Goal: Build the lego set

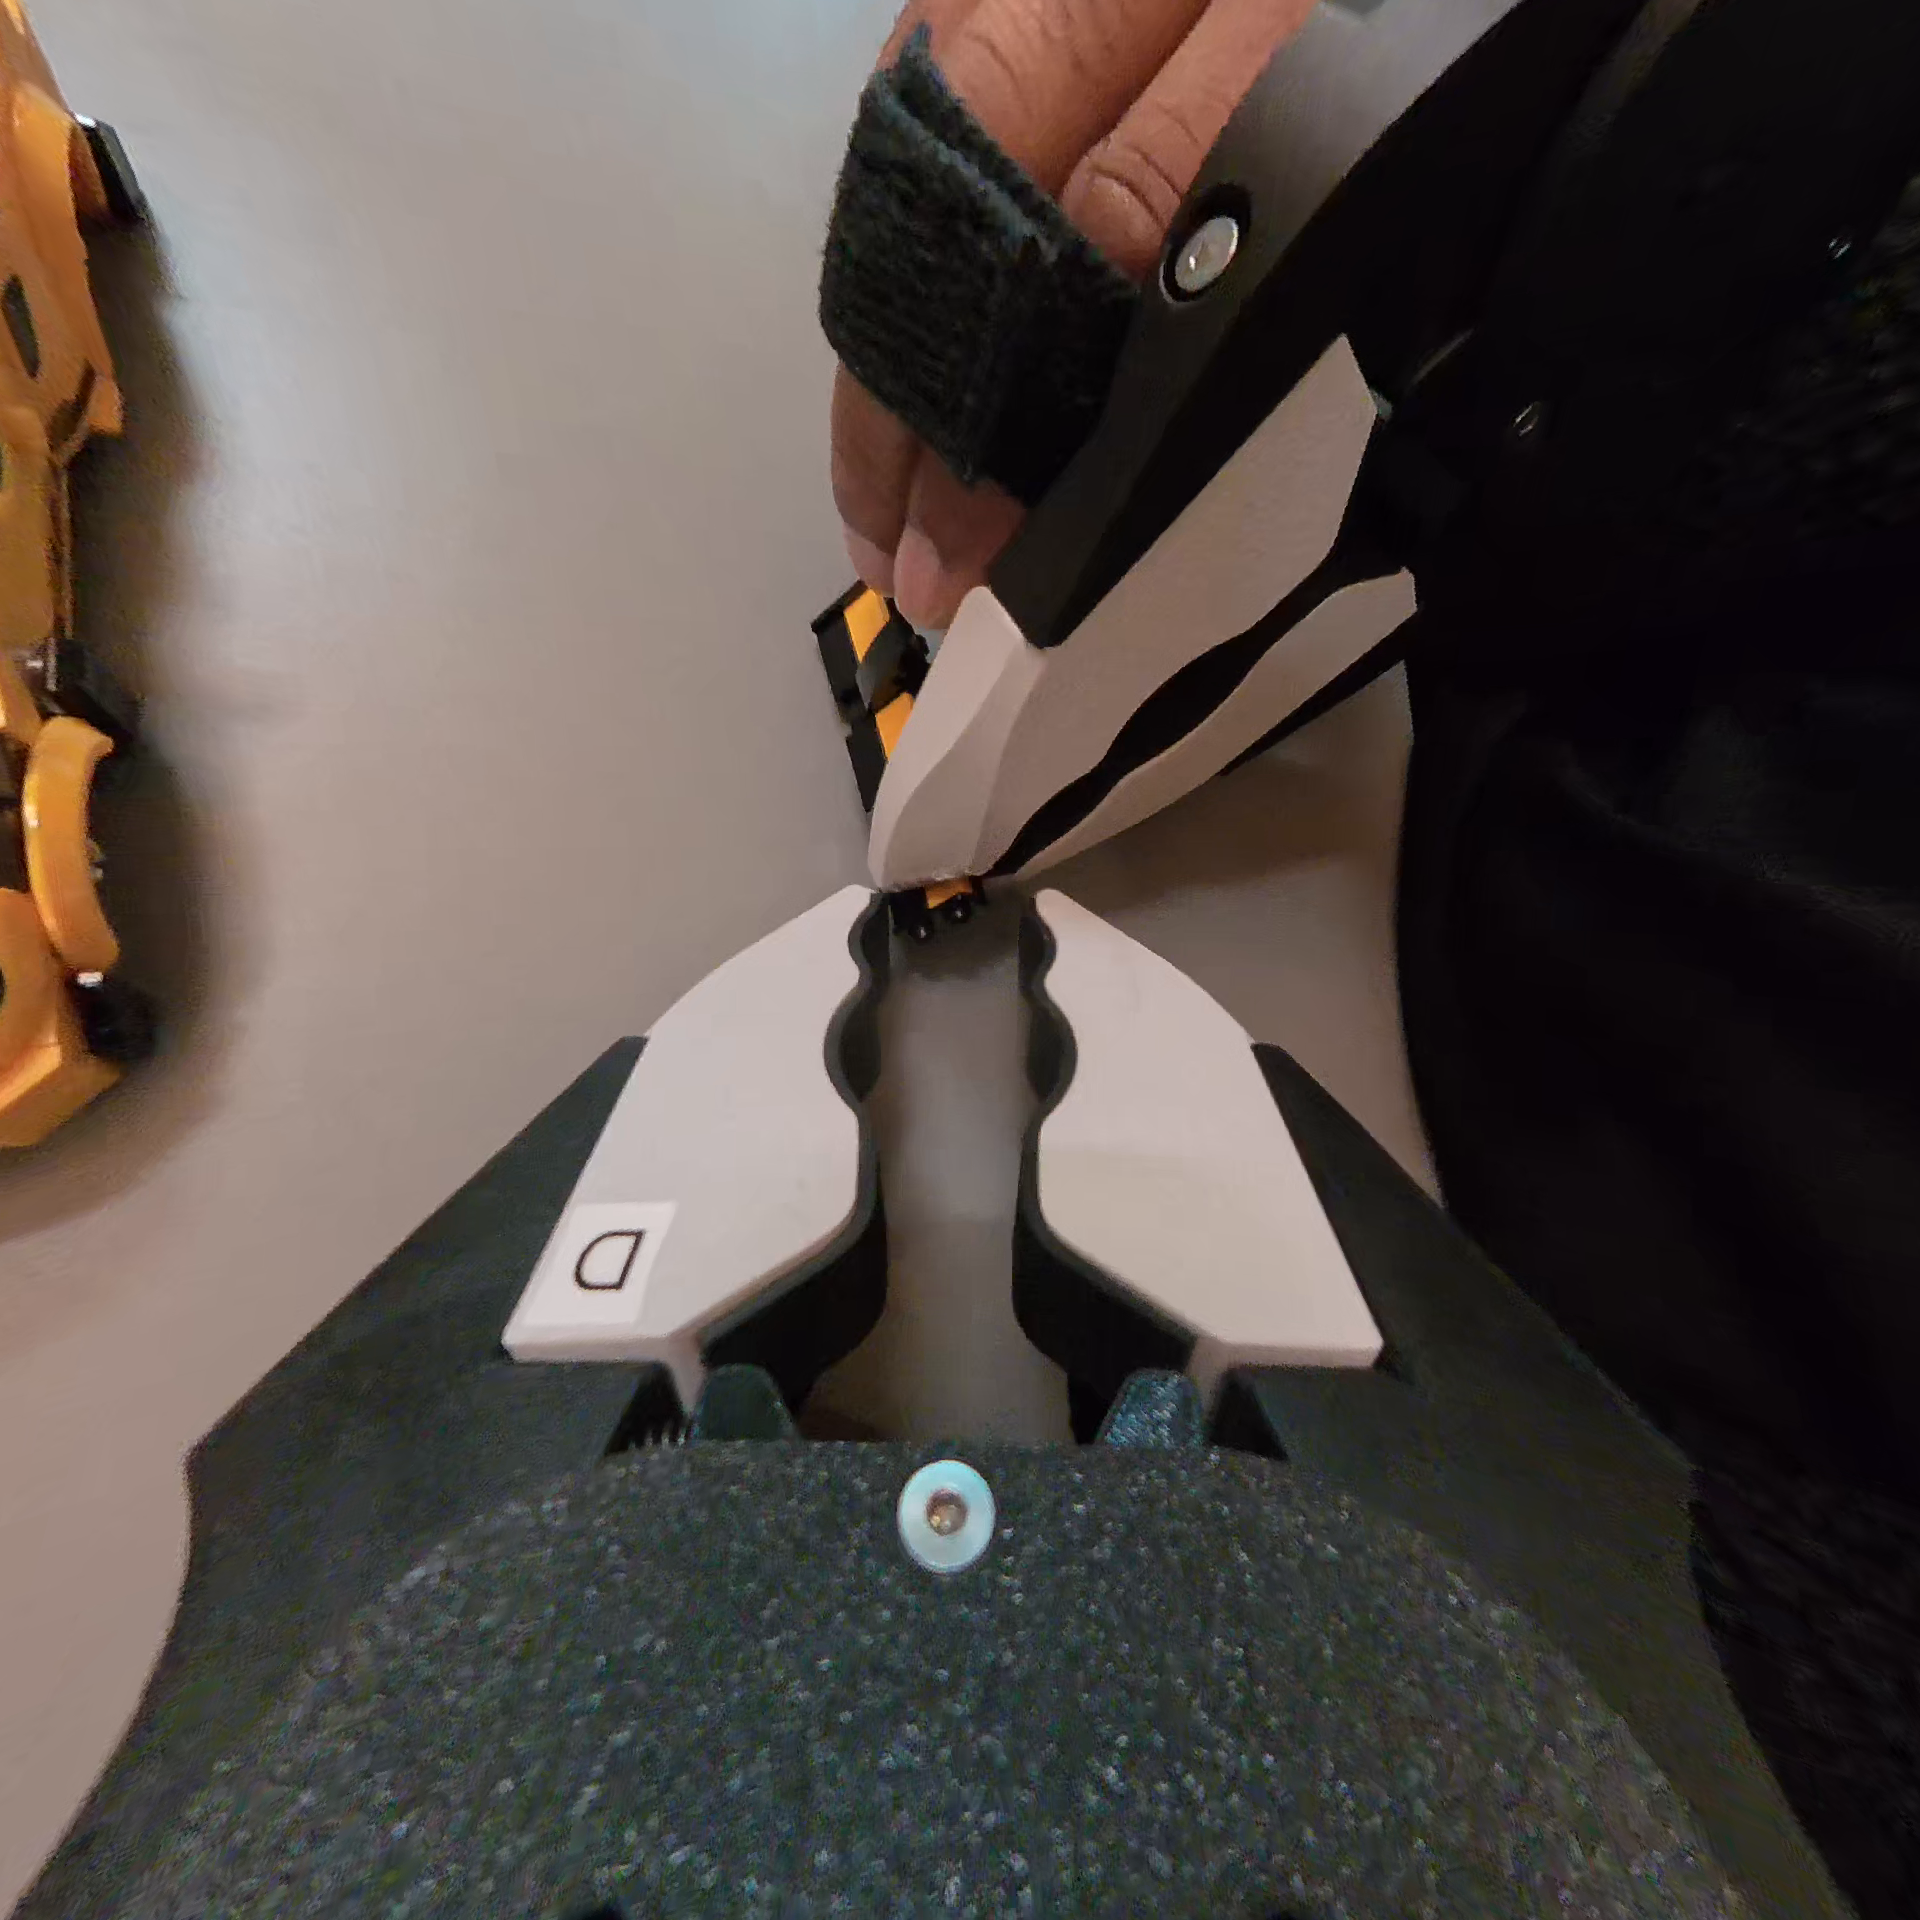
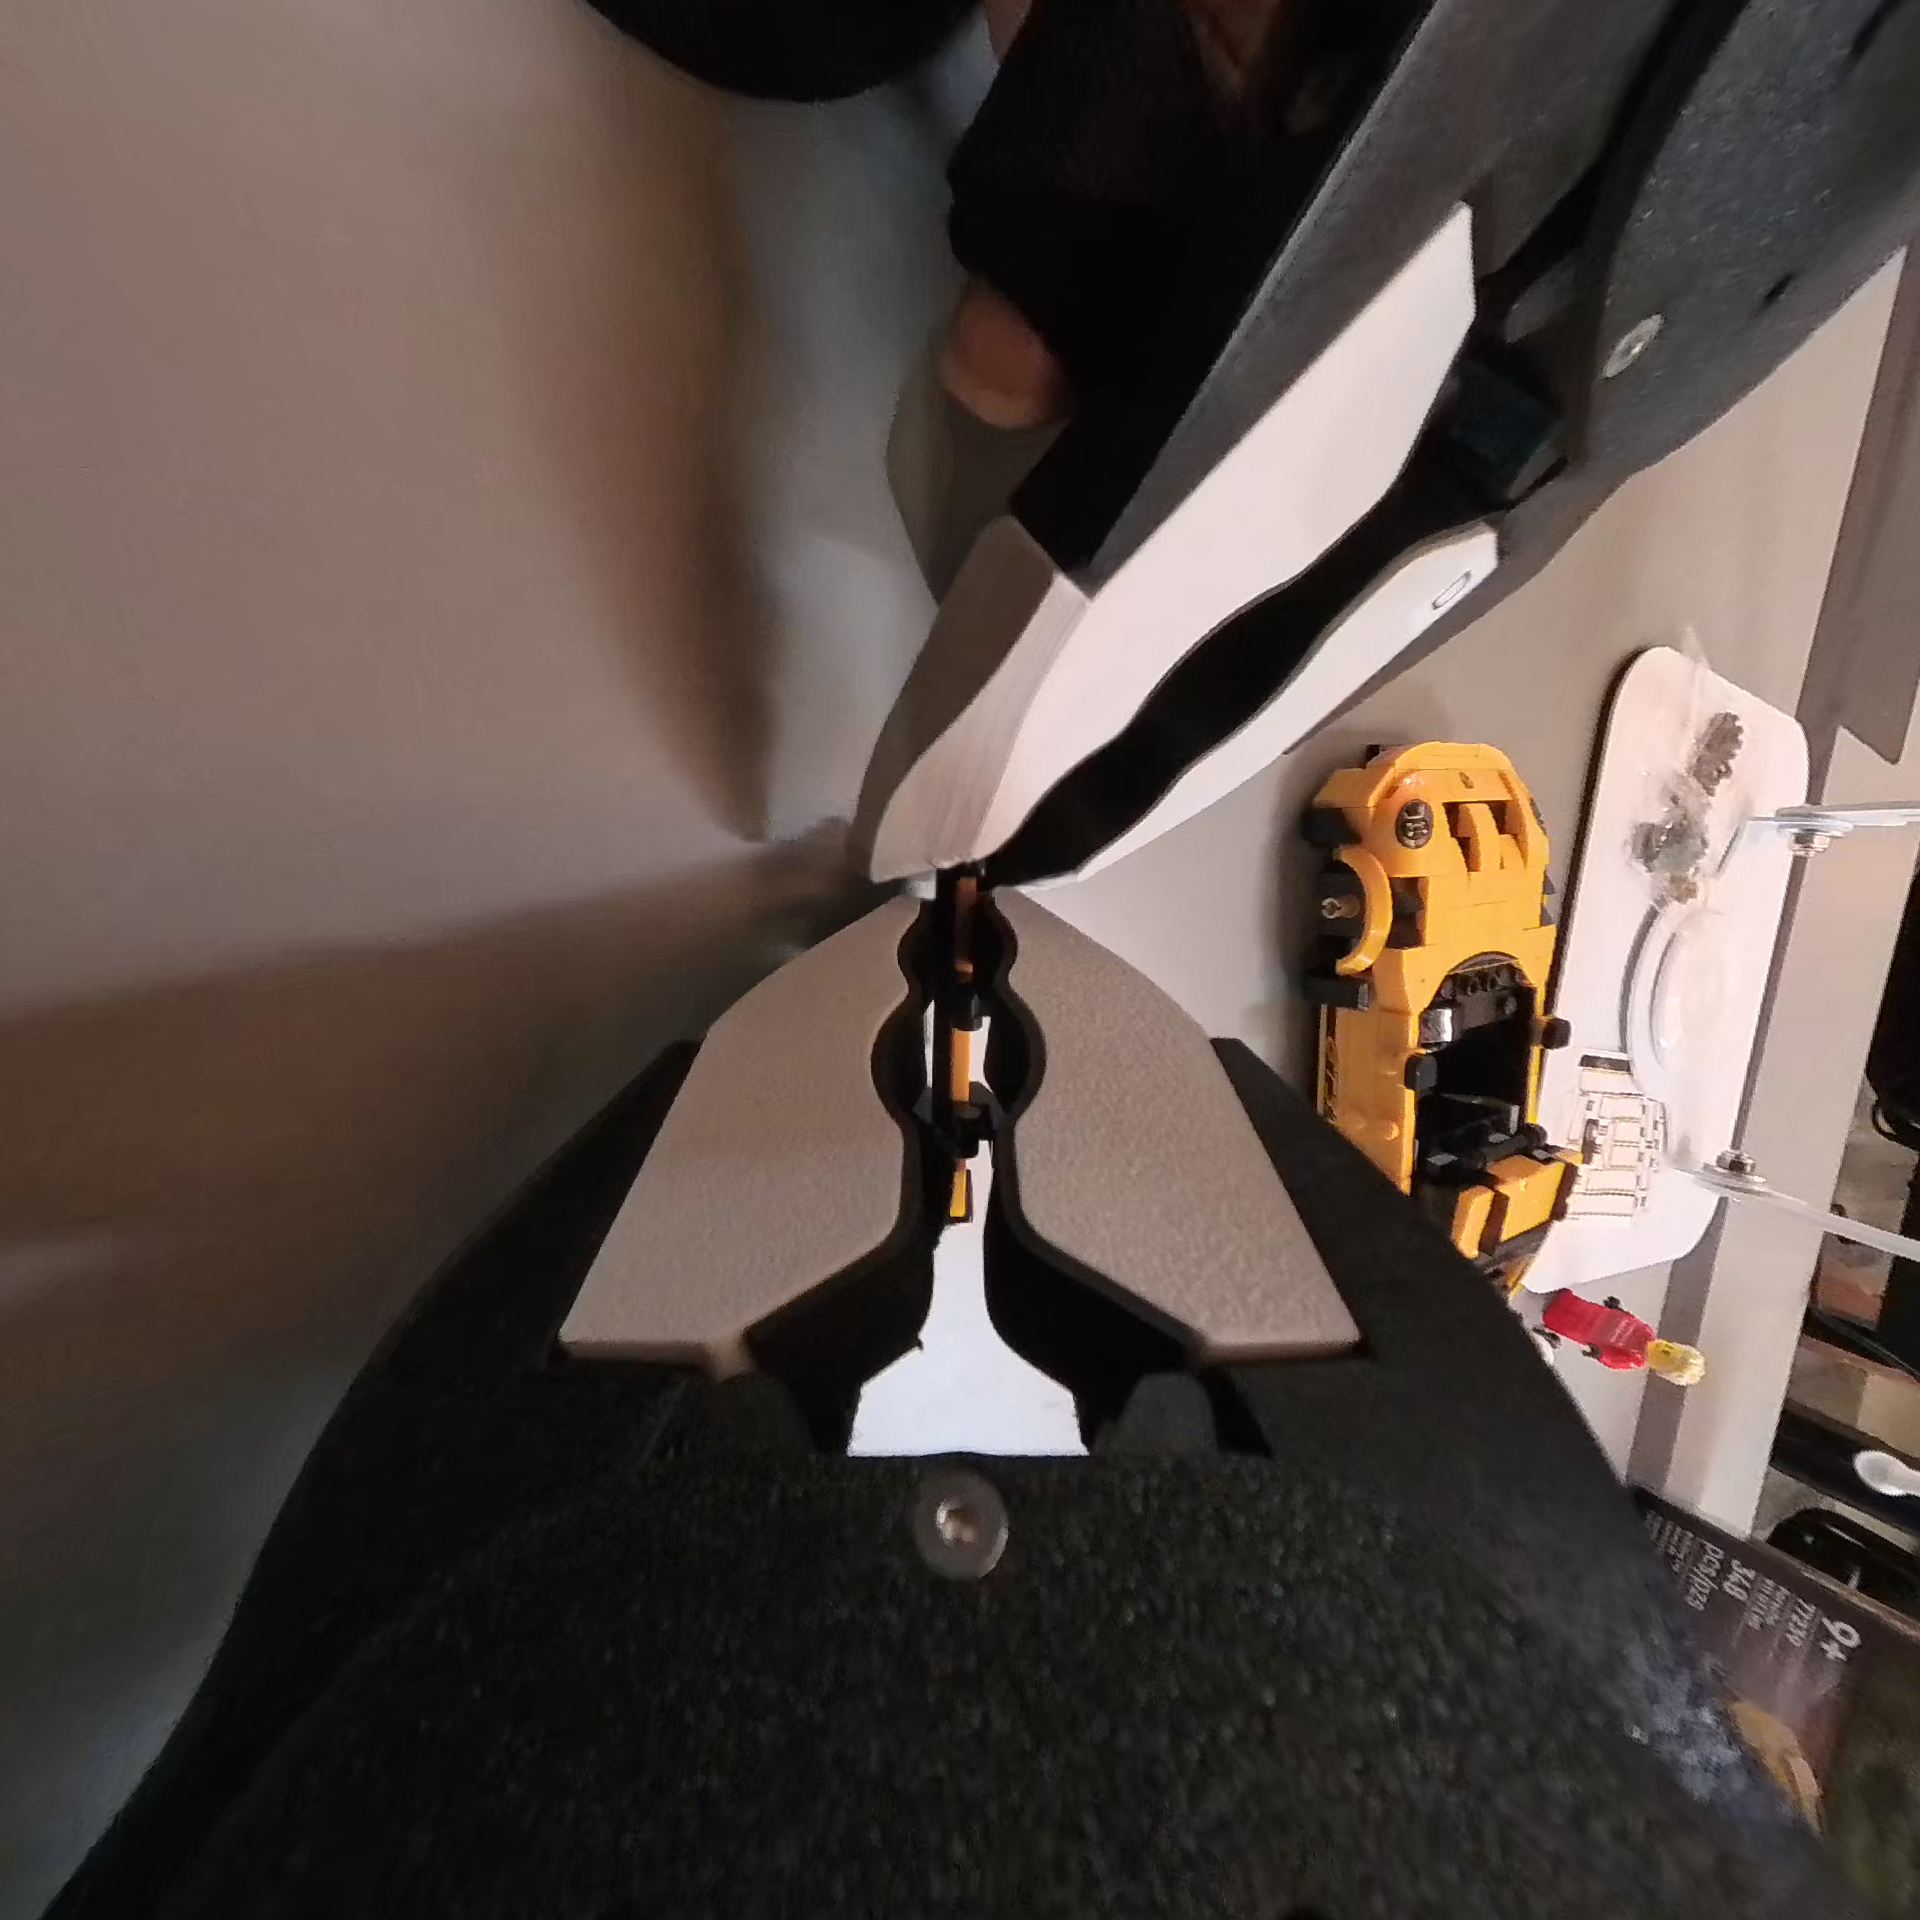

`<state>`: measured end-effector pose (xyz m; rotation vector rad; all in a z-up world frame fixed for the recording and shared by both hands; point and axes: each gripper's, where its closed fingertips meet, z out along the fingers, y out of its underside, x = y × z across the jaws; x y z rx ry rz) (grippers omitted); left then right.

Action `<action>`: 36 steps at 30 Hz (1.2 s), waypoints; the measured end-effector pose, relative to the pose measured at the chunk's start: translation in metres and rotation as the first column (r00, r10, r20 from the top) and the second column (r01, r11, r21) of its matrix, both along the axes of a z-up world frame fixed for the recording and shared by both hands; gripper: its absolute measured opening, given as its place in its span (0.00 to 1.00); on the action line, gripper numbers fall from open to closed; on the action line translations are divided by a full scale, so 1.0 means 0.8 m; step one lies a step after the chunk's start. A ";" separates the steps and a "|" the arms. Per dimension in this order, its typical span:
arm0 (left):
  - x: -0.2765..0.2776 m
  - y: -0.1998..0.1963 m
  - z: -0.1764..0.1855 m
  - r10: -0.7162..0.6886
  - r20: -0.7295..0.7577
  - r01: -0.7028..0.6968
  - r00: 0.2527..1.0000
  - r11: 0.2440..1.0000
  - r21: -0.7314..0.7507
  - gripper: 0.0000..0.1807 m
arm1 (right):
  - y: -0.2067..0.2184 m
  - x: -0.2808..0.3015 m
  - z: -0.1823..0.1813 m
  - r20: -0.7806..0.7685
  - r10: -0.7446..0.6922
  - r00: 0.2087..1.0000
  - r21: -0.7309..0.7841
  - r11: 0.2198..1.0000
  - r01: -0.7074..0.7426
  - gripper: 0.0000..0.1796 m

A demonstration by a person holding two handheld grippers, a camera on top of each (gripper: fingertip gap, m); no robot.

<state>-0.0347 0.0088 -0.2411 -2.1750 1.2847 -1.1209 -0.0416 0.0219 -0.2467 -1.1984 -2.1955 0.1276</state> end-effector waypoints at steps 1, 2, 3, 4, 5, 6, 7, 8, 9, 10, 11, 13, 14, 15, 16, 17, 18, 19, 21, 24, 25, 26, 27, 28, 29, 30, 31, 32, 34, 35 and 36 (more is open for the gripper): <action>0.000 0.001 0.000 0.004 -0.002 -0.004 1.000 1.000 0.004 0.12 | 0.000 0.000 0.000 -0.004 0.000 1.000 0.006 1.000 0.000 0.04; 0.000 0.002 -0.001 0.009 -0.003 -0.009 1.000 1.000 0.004 0.11 | 0.000 0.000 0.000 -0.010 0.002 1.000 0.016 1.000 -0.002 0.04; -0.001 0.003 -0.001 0.015 -0.005 -0.015 1.000 1.000 0.002 0.10 | 0.001 -0.001 0.001 -0.018 0.002 1.000 0.029 1.000 -0.002 0.04; -0.001 0.005 -0.001 0.021 -0.005 -0.021 1.000 1.000 0.003 0.10 | 0.001 -0.002 0.001 -0.029 0.002 1.000 0.044 0.999 0.000 0.04; -0.001 0.005 0.000 0.022 -0.006 -0.022 1.000 1.000 0.004 0.10 | 0.002 -0.002 0.001 -0.040 0.003 0.999 0.058 0.998 0.000 0.04; -0.002 0.005 -0.001 0.022 -0.010 -0.022 1.000 1.000 0.012 0.10 | 0.002 -0.002 0.001 -0.050 0.000 0.999 0.071 0.997 0.003 0.04; -0.002 0.007 -0.001 0.025 -0.017 -0.024 1.000 0.999 0.026 0.10 | 0.003 -0.002 0.001 -0.058 -0.006 0.998 0.082 0.997 0.011 0.04; -0.002 0.008 -0.001 0.028 -0.023 -0.027 0.999 0.999 0.040 0.10 | 0.004 -0.002 0.002 -0.062 -0.015 0.998 0.087 0.996 0.020 0.05; -0.003 0.009 -0.002 0.029 -0.034 -0.027 0.999 0.998 0.054 0.10 | 0.005 0.002 0.001 -0.054 -0.031 0.998 0.078 0.996 0.035 0.11; -0.005 0.011 -0.003 0.031 -0.049 -0.027 0.998 0.997 0.076 0.10 | 0.006 0.006 0.002 -0.045 -0.053 0.998 0.056 0.997 0.056 0.14; -0.007 0.014 -0.005 0.035 -0.065 -0.028 0.997 0.994 0.104 0.10 | 0.006 0.011 0.005 -0.052 -0.072 0.996 0.014 0.997 0.073 0.15; -0.009 0.017 -0.007 0.035 -0.093 -0.019 0.995 0.986 0.164 0.10 | 0.009 0.020 0.020 -0.095 -0.123 0.988 -0.085 0.990 0.115 0.15; -0.010 0.018 -0.008 0.031 -0.109 -0.010 0.994 0.982 0.190 0.10 | 0.014 0.028 0.025 -0.102 -0.152 0.983 -0.113 0.984 0.140 0.15; -0.011 0.019 -0.010 0.031 -0.129 -0.002 0.991 0.976 0.217 0.10 | 0.020 0.035 0.028 -0.103 -0.169 0.980 -0.117 0.981 0.157 0.14; -0.012 0.020 -0.012 0.026 -0.150 0.011 0.988 0.971 0.238 0.10 | 0.026 0.042 0.027 -0.101 -0.178 0.979 -0.104 0.980 0.167 0.13; -0.013 0.019 -0.016 0.017 -0.170 0.028 0.985 0.967 0.254 0.10 | 0.029 0.047 0.024 -0.094 -0.184 0.978 -0.091 0.980 0.175 0.12; -0.013 0.018 -0.018 0.007 -0.184 0.044 0.983 0.962 0.270 0.10 | 0.029 0.050 0.020 -0.086 -0.192 0.978 -0.095 0.978 0.183 0.10; -0.012 0.017 -0.018 -0.003 -0.184 0.056 0.983 0.958 0.280 0.11 | 0.027 0.050 0.016 -0.084 -0.205 0.975 -0.119 0.974 0.195 0.10; -0.011 0.014 -0.014 -0.018 -0.171 0.065 0.985 0.959 0.275 0.15 | 0.024 0.048 0.010 -0.078 -0.262 0.962 -0.192 0.951 0.244 0.10; -0.010 0.018 -0.009 0.003 -0.138 0.033 0.990 0.966 0.258 0.16 | 0.021 0.043 0.012 -0.079 -0.365 0.928 -0.317 0.891 0.324 0.09; -0.009 0.020 -0.009 0.016 -0.134 0.019 0.991 0.967 0.255 0.16 | 0.020 0.043 0.013 -0.071 -0.406 0.911 -0.361 0.862 0.356 0.09; -0.007 0.021 -0.009 0.024 -0.127 0.009 0.992 0.968 0.251 0.16 | 0.019 0.042 0.013 -0.067 -0.441 0.895 -0.396 0.835 0.382 0.09; -0.004 0.021 -0.009 0.031 -0.118 -0.001 0.993 0.969 0.247 0.15 | 0.018 0.040 0.014 -0.062 -0.478 0.876 -0.426 0.807 0.410 0.08; -0.001 0.023 -0.010 0.045 -0.117 -0.015 0.992 0.969 0.247 0.15 | 0.018 0.039 0.013 -0.053 -0.515 0.855 -0.452 0.776 0.439 0.08; 0.001 0.026 -0.011 0.067 -0.126 -0.033 0.990 0.966 0.255 0.14 | 0.018 0.038 0.011 -0.043 -0.550 0.834 -0.472 0.747 0.468 0.08; 0.003 0.029 -0.012 0.087 -0.136 -0.048 0.987 0.963 0.266 0.14 | 0.020 0.038 0.009 -0.034 -0.582 0.812 -0.481 0.722 0.497 0.08; 0.005 0.031 -0.012 0.101 -0.145 -0.058 0.984 0.959 0.276 0.14 | 0.022 0.039 0.006 -0.026 -0.609 0.793 -0.479 0.703 0.525 0.07; 0.007 0.031 -0.013 0.113 -0.153 -0.066 0.982 0.958 0.280 0.14 | 0.023 0.039 0.003 -0.018 -0.627 0.779 -0.481 0.688 0.543 0.07; 0.011 0.030 -0.015 0.126 -0.166 -0.077 0.978 0.958 0.277 0.15 | 0.022 0.039 -0.002 0.002 -0.652 0.758 -0.497 0.657 0.567 0.07; 0.012 0.029 -0.017 0.130 -0.173 -0.080 0.976 0.959 0.273 0.16 | 0.023 0.039 -0.002 0.001 -0.663 0.748 -0.499 0.648 0.575 0.07; 0.013 0.029 -0.017 0.138 -0.176 -0.086 0.975 0.957 0.277 0.15 | 0.025 0.039 -0.002 -0.001 -0.677 0.736 -0.496 0.640 0.587 0.06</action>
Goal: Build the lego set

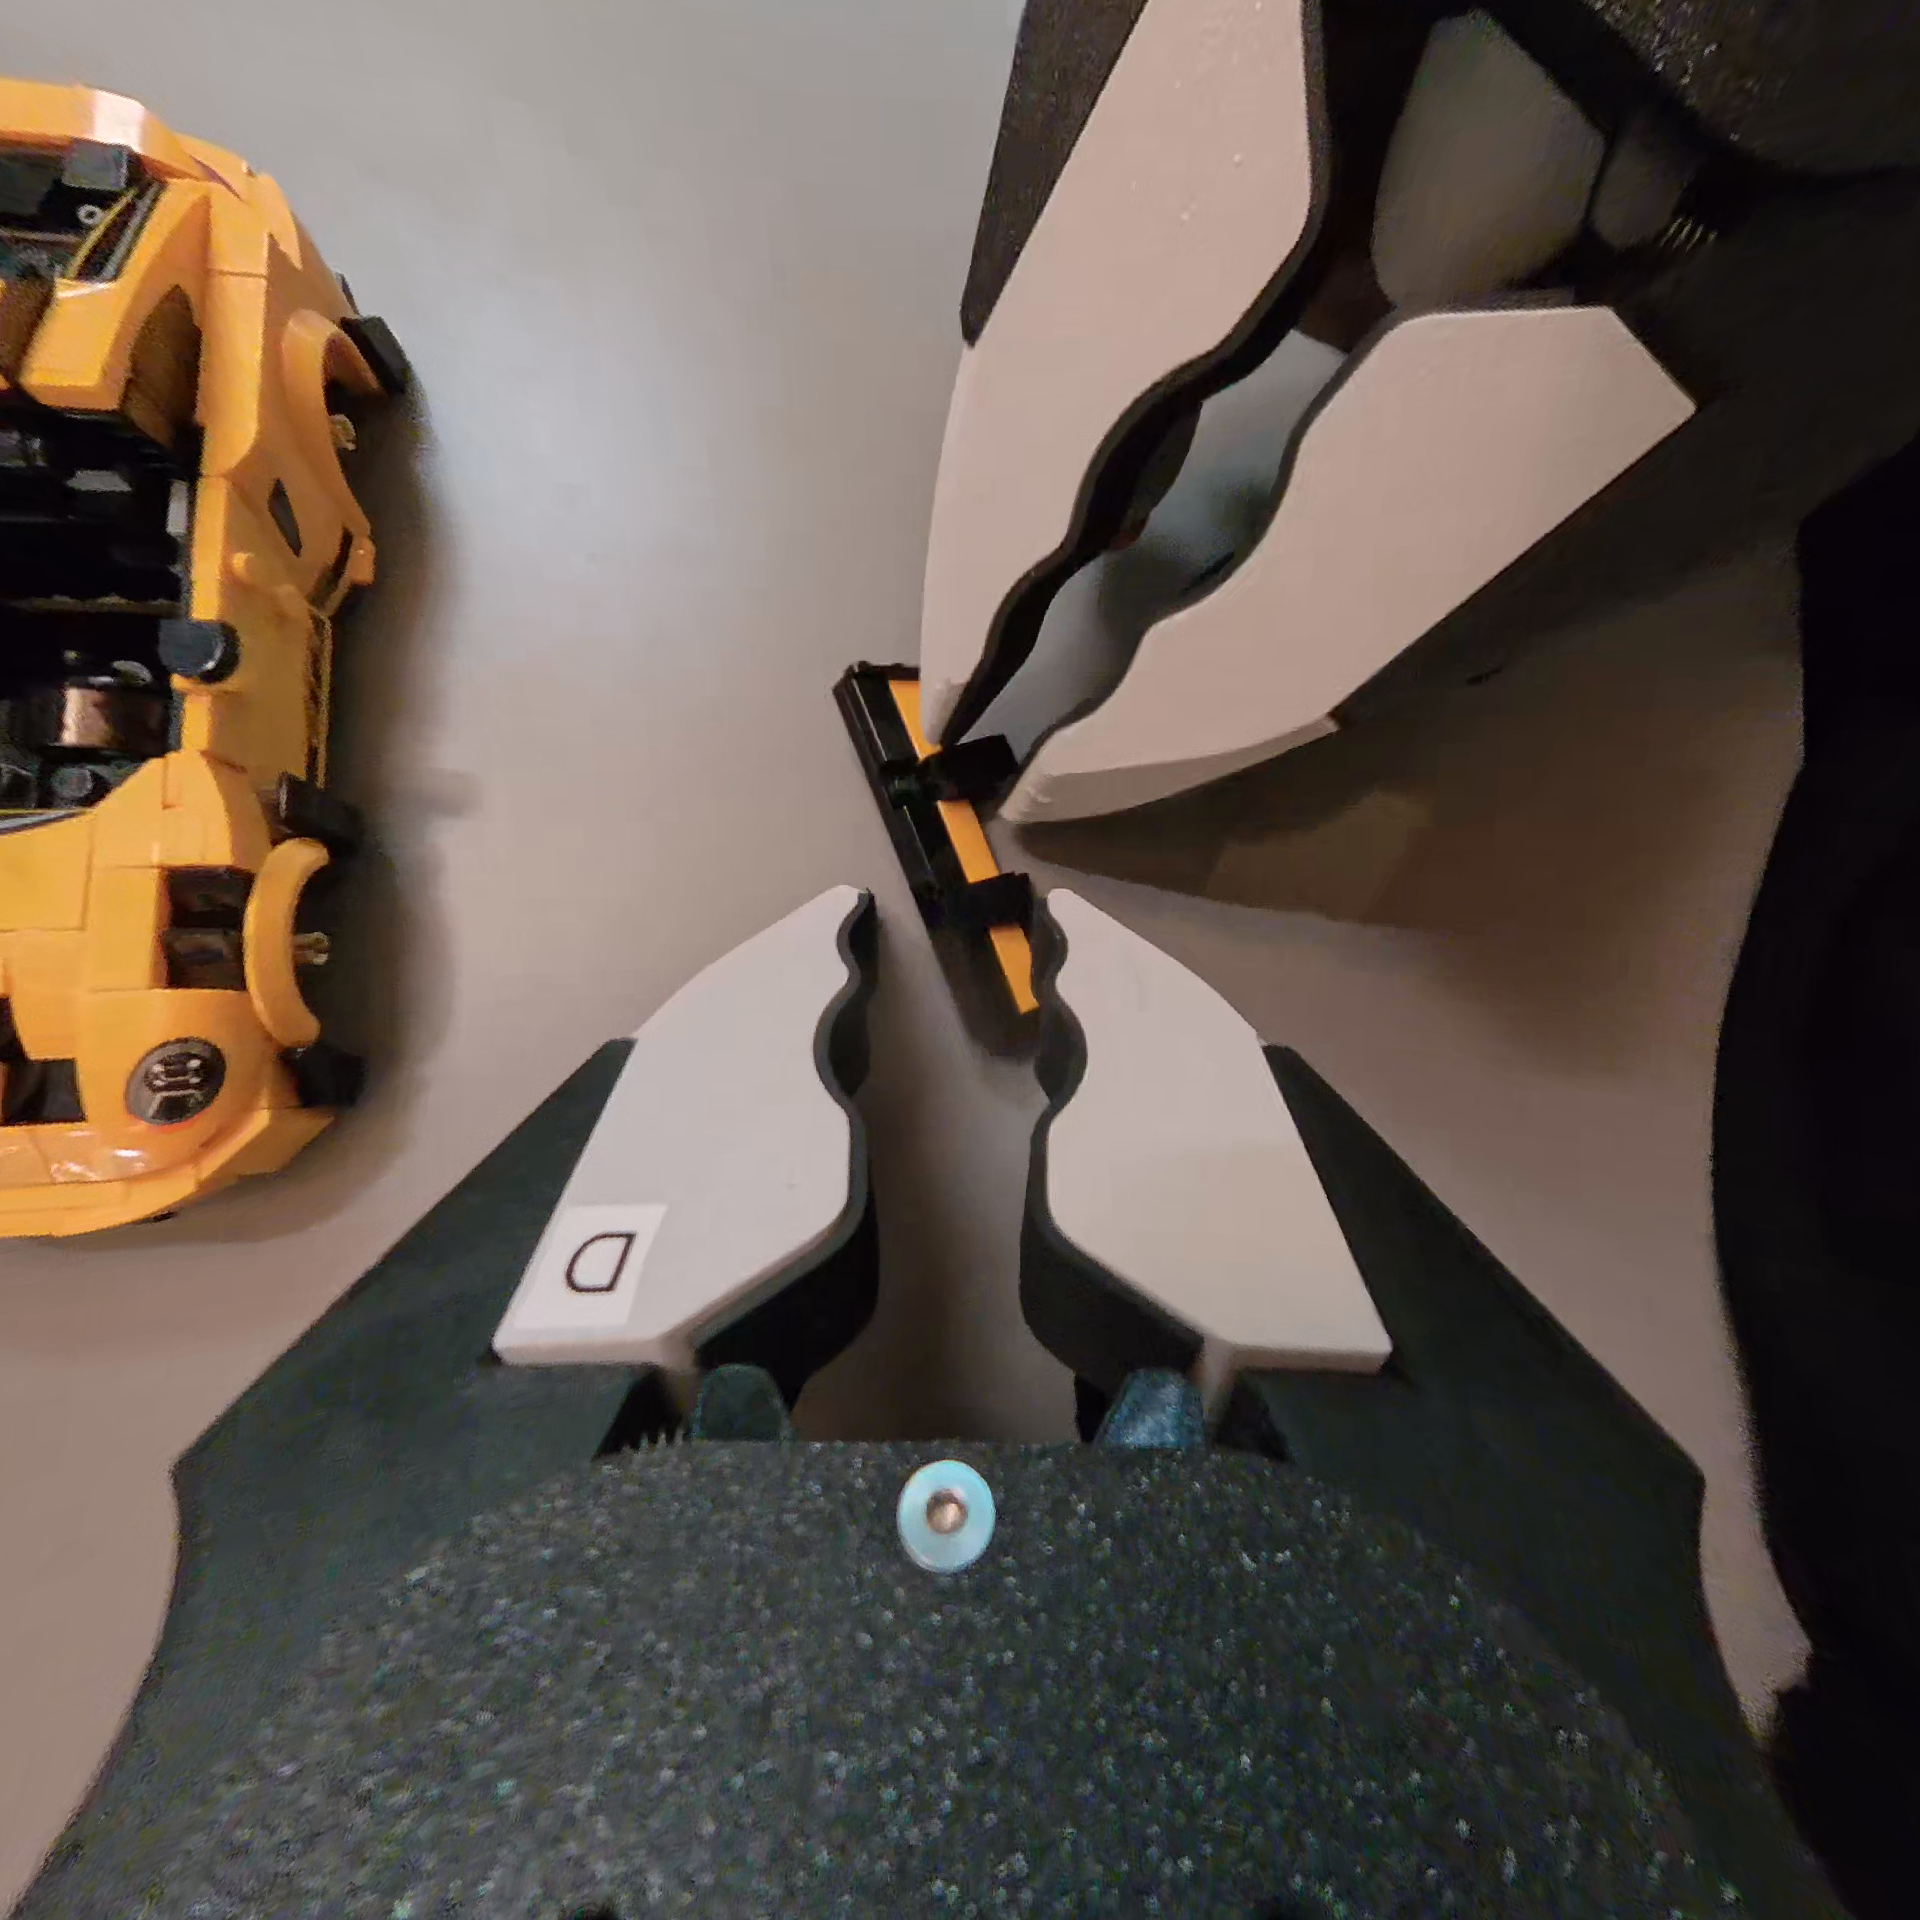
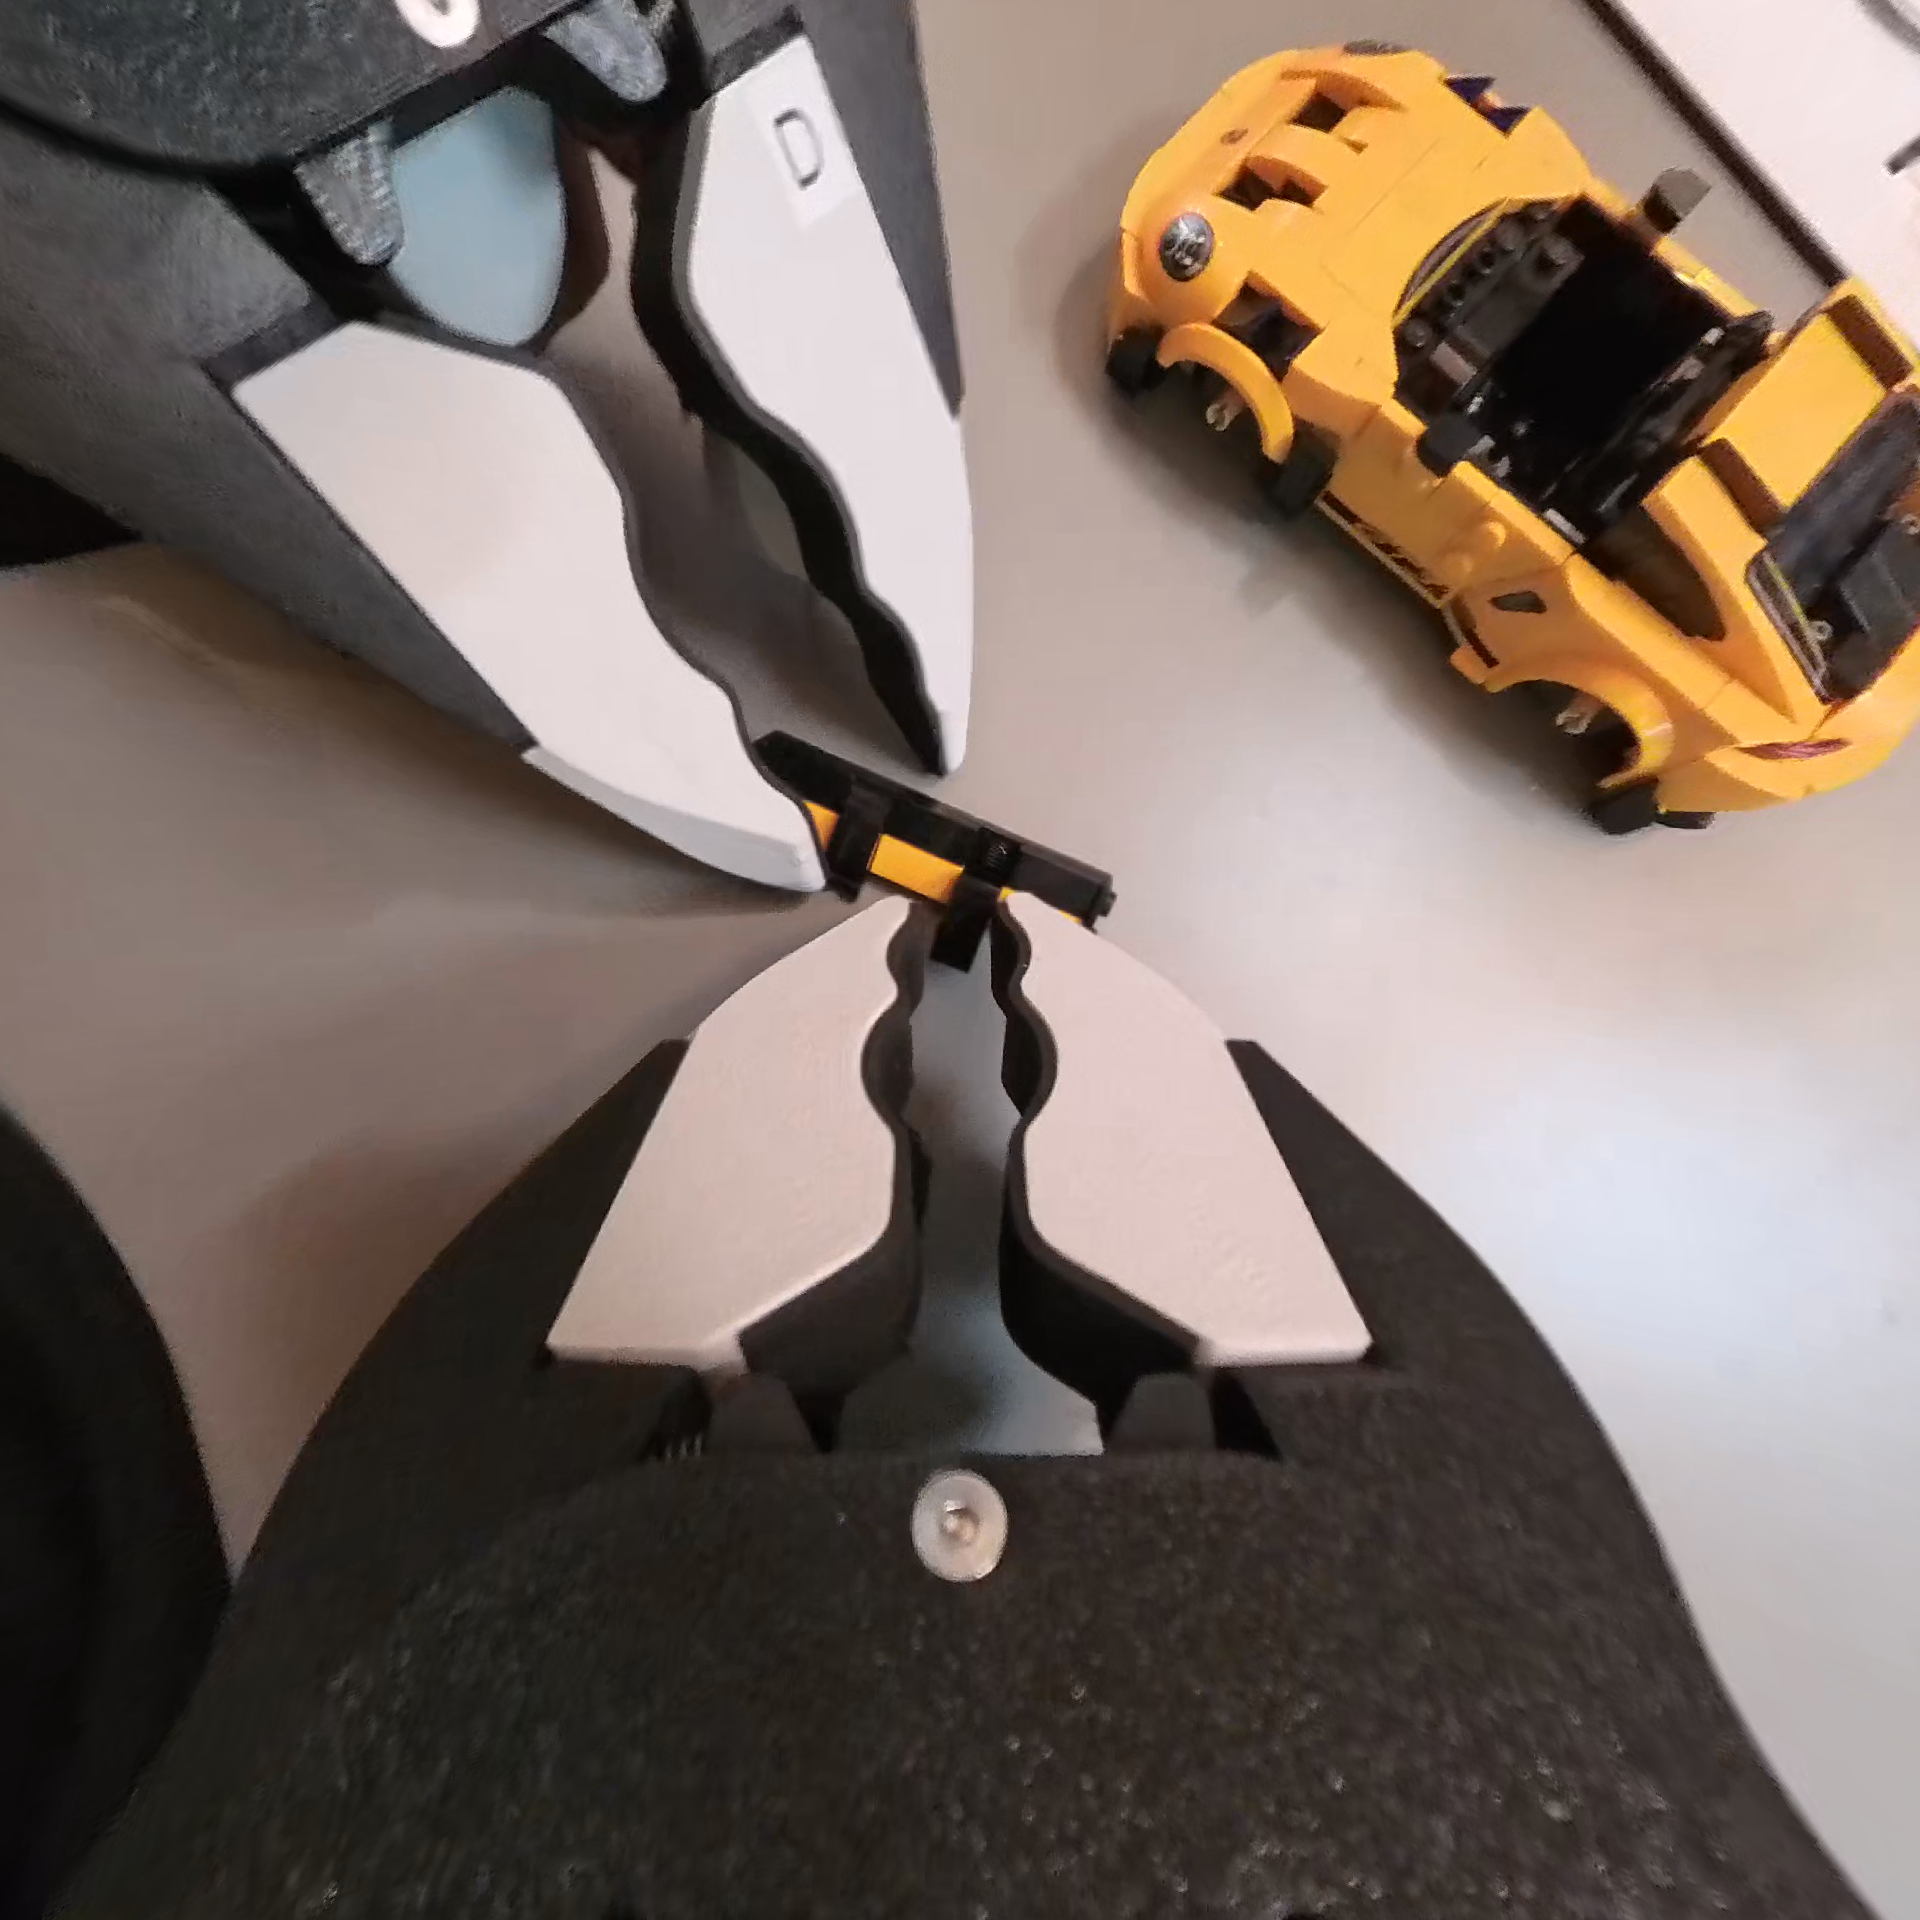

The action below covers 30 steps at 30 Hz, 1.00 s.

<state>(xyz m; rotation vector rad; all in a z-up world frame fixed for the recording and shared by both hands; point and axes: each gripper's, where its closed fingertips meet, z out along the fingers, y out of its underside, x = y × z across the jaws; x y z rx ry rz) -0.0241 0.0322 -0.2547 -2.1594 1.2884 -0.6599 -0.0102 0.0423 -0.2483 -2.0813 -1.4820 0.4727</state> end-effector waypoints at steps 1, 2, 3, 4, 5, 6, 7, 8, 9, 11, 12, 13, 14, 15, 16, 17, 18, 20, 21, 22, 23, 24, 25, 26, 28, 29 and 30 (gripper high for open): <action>0.001 0.000 0.000 0.004 -0.006 -0.004 1.000 1.000 0.005 0.15 | 0.003 0.001 0.000 0.004 -0.016 1.000 0.003 1.000 0.016 0.05; 0.000 0.001 -0.001 0.010 -0.013 -0.010 1.000 1.000 0.010 0.14 | 0.005 0.003 0.000 0.009 -0.025 1.000 0.001 1.000 0.025 0.04; 0.000 0.002 -0.001 0.015 -0.017 -0.015 1.000 1.000 0.014 0.13 | 0.005 0.003 0.000 0.009 -0.030 1.000 -0.002 1.000 0.030 0.04; 0.000 0.002 -0.001 0.021 -0.016 -0.020 1.000 1.000 0.012 0.13 | 0.006 0.003 0.000 0.012 -0.031 0.999 -0.001 1.000 0.031 0.04; 0.000 0.002 -0.001 0.024 -0.015 -0.024 1.000 1.000 0.009 0.13 | 0.006 0.003 0.000 0.018 -0.029 0.999 0.006 1.000 0.029 0.04; 0.000 0.002 -0.001 0.026 -0.014 -0.025 1.000 1.000 0.007 0.12 | 0.006 0.003 -0.001 0.025 -0.028 0.999 0.014 1.000 0.028 0.05; -0.001 0.002 -0.001 0.029 -0.016 -0.029 0.999 1.000 0.005 0.12 | 0.007 0.004 -0.001 0.031 -0.029 0.999 0.021 0.999 0.029 0.05; -0.002 0.002 -0.001 0.030 -0.019 -0.030 0.999 1.000 0.005 0.12 | 0.007 0.004 -0.001 0.035 -0.031 0.999 0.023 0.999 0.030 0.06; -0.003 0.002 0.000 0.030 -0.020 -0.030 0.999 1.000 0.006 0.13 | 0.007 0.005 -0.001 0.037 -0.033 0.999 0.019 0.999 0.032 0.06; -0.002 0.001 0.000 0.027 -0.017 -0.027 0.999 1.000 0.002 0.13 | 0.008 0.006 -0.002 0.041 -0.040 0.998 0.020 0.999 0.039 0.07; -0.002 0.001 -0.001 0.026 -0.019 -0.026 0.999 1.000 0.003 0.12 | 0.008 0.007 -0.002 0.044 -0.044 0.998 0.019 0.999 0.043 0.07; -0.001 0.001 -0.001 0.026 -0.022 -0.026 0.999 1.000 0.003 0.11 | 0.008 0.007 -0.004 0.047 -0.046 0.998 0.018 0.999 0.045 0.07; -0.001 0.000 -0.001 0.027 -0.023 -0.027 0.999 1.000 0.001 0.10 | 0.008 0.007 -0.005 0.050 -0.047 0.998 0.019 0.999 0.046 0.06; -0.001 0.000 -0.001 0.031 -0.023 -0.031 0.999 1.000 0.000 0.09 | 0.008 0.007 -0.006 0.050 -0.049 0.998 0.025 0.999 0.048 0.06; -0.001 0.000 -0.001 0.034 -0.023 -0.034 0.999 0.999 -0.004 0.09 | 0.009 0.006 -0.006 0.045 -0.052 0.998 0.033 0.998 0.051 0.05; -0.001 0.000 -0.001 0.036 -0.021 -0.036 0.999 0.999 -0.008 0.09 | 0.010 0.006 -0.006 0.043 -0.055 0.998 0.042 0.998 0.053 0.05; -0.001 0.001 -0.001 0.040 -0.017 -0.040 0.999 0.999 -0.015 0.09 | 0.010 0.005 -0.005 0.041 -0.054 0.998 0.053 0.997 0.052 0.05; -0.002 0.001 -0.001 0.054 -0.011 -0.054 0.999 0.998 -0.030 0.09 | 0.012 0.005 -0.005 0.036 -0.049 0.998 0.080 0.996 0.046 0.05; -0.002 0.002 -0.001 0.065 -0.010 -0.065 0.998 0.997 -0.040 0.08 | 0.012 0.005 -0.004 0.032 -0.045 0.998 0.099 0.994 0.041 0.05; -0.002 0.003 -0.001 0.078 -0.011 -0.079 0.997 0.996 -0.044 0.08 | 0.013 0.005 -0.002 0.028 -0.041 0.999 0.121 0.992 0.037 0.05; -0.002 0.004 -0.001 0.087 -0.008 -0.087 0.996 0.995 -0.050 0.08 | 0.014 0.006 -0.001 0.025 -0.038 0.999 0.141 0.989 0.034 0.05; -0.002 0.005 -0.001 0.097 -0.006 -0.097 0.995 0.994 -0.059 0.08 | 0.014 0.006 0.000 0.020 -0.038 0.999 0.155 0.987 0.034 0.05; -0.002 0.005 -0.001 0.104 -0.005 -0.104 0.995 0.993 -0.062 0.08 | 0.014 0.007 0.001 0.015 -0.041 0.999 0.166 0.985 0.038 0.04; -0.001 0.006 0.000 0.107 -0.006 -0.107 0.994 0.992 -0.062 0.08 | 0.014 0.008 0.001 0.008 -0.045 0.999 0.172 0.984 0.043 0.04; 0.000 0.005 -0.001 0.112 -0.010 -0.112 0.994 0.992 -0.063 0.08 | 0.012 0.010 0.001 -0.015 -0.064 0.998 0.170 0.983 0.066 0.04; 0.000 0.005 -0.001 0.114 -0.010 -0.114 0.993 0.991 -0.067 0.08 | 0.011 0.011 0.000 -0.032 -0.075 0.997 0.161 0.984 0.080 0.04; 0.000 0.005 -0.001 0.114 -0.009 -0.114 0.993 0.991 -0.071 0.08 | 0.010 0.012 0.001 -0.052 -0.088 0.995 0.149 0.984 0.095 0.04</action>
